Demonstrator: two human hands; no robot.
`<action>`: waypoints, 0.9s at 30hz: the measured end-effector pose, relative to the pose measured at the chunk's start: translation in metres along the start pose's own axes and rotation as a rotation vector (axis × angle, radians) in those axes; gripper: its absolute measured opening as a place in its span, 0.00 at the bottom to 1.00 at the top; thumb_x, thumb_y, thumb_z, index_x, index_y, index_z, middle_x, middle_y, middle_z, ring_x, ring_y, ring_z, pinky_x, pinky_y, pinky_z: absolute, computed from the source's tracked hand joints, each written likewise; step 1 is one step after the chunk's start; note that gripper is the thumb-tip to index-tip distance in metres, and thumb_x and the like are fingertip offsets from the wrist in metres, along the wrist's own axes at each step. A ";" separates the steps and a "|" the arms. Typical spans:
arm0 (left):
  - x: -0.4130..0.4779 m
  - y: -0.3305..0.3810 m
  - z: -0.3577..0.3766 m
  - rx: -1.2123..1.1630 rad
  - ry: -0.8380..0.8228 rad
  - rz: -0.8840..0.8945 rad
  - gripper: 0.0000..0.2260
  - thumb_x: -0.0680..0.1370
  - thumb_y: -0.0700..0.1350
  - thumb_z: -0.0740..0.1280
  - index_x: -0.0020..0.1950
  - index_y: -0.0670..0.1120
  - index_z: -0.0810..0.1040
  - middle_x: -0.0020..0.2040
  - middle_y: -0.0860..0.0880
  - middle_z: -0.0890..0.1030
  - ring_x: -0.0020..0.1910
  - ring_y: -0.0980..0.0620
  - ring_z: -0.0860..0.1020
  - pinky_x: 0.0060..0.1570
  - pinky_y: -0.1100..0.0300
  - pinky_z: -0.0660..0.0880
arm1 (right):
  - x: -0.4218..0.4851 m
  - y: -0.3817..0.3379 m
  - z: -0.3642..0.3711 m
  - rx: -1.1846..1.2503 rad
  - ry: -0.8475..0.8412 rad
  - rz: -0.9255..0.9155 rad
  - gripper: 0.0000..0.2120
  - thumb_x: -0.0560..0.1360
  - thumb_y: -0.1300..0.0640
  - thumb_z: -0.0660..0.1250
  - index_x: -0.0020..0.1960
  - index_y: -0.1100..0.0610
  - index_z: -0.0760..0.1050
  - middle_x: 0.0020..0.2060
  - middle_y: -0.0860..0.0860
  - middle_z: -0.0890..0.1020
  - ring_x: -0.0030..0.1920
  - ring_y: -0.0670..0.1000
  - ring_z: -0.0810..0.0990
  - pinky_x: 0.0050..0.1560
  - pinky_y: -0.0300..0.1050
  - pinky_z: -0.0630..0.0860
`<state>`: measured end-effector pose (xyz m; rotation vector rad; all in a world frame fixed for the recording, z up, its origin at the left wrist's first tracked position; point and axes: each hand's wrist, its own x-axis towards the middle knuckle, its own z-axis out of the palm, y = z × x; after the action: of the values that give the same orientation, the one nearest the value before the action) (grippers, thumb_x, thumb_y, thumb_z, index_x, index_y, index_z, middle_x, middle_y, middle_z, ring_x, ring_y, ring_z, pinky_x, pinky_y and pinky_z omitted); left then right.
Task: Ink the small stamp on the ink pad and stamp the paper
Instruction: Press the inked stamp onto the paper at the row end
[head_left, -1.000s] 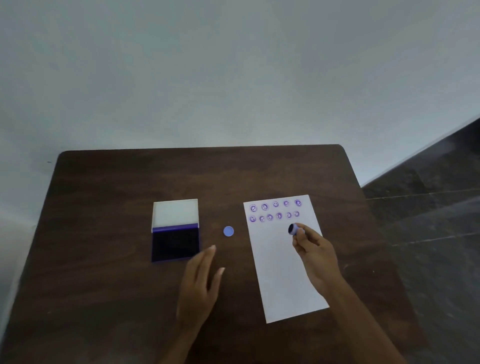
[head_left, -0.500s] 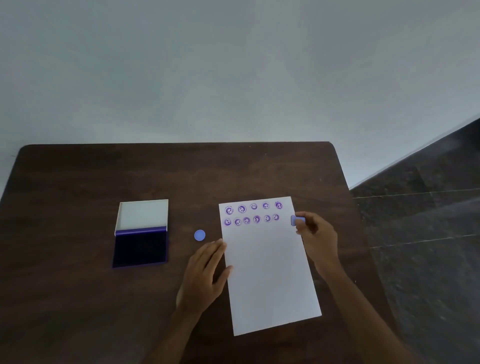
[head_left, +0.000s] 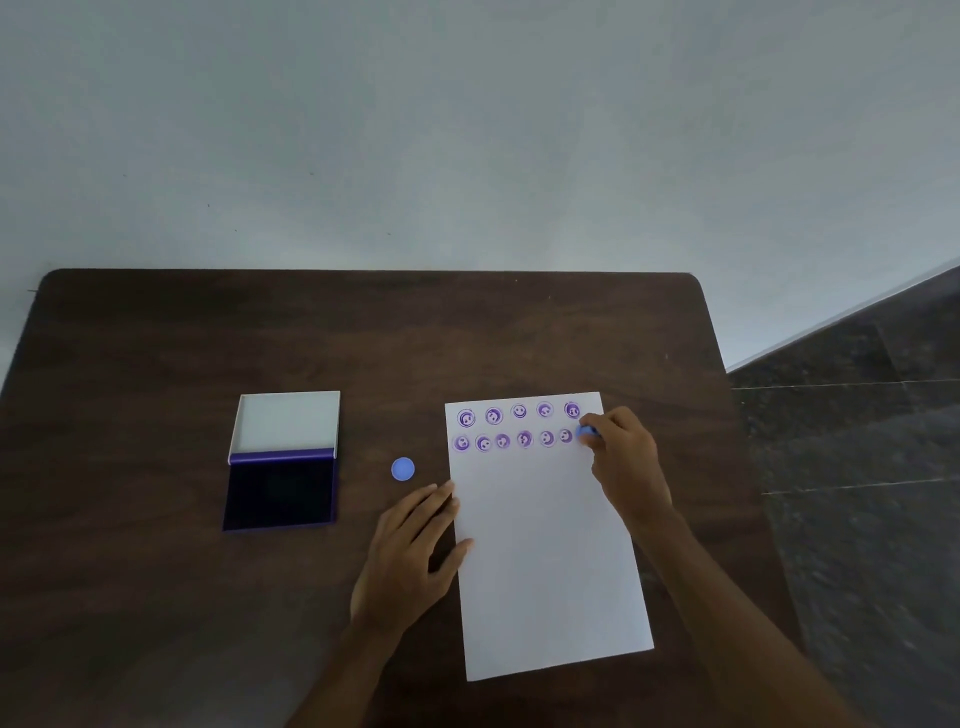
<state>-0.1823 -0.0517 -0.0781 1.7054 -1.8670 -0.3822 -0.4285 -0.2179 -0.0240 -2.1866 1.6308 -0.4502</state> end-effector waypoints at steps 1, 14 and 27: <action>0.000 0.000 0.000 0.001 -0.001 0.000 0.19 0.76 0.53 0.70 0.61 0.42 0.82 0.66 0.48 0.79 0.67 0.49 0.75 0.64 0.52 0.75 | 0.000 0.000 0.002 -0.029 -0.001 0.000 0.11 0.70 0.69 0.74 0.51 0.67 0.80 0.43 0.58 0.79 0.40 0.51 0.79 0.40 0.45 0.82; -0.003 -0.004 0.007 -0.002 -0.001 -0.002 0.20 0.77 0.55 0.69 0.62 0.43 0.82 0.67 0.49 0.79 0.68 0.51 0.74 0.65 0.53 0.73 | 0.011 0.018 -0.006 -0.197 -0.114 -0.303 0.17 0.62 0.70 0.79 0.49 0.67 0.80 0.42 0.59 0.83 0.40 0.58 0.82 0.36 0.50 0.84; 0.000 0.001 0.001 -0.012 0.009 -0.013 0.20 0.77 0.55 0.68 0.62 0.43 0.82 0.67 0.49 0.79 0.67 0.52 0.73 0.66 0.55 0.71 | 0.012 0.019 -0.008 -0.214 -0.113 -0.314 0.17 0.63 0.73 0.77 0.50 0.67 0.80 0.42 0.59 0.83 0.41 0.59 0.81 0.37 0.49 0.83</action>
<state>-0.1838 -0.0518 -0.0788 1.7093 -1.8446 -0.3888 -0.4450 -0.2354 -0.0253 -2.5911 1.3325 -0.2377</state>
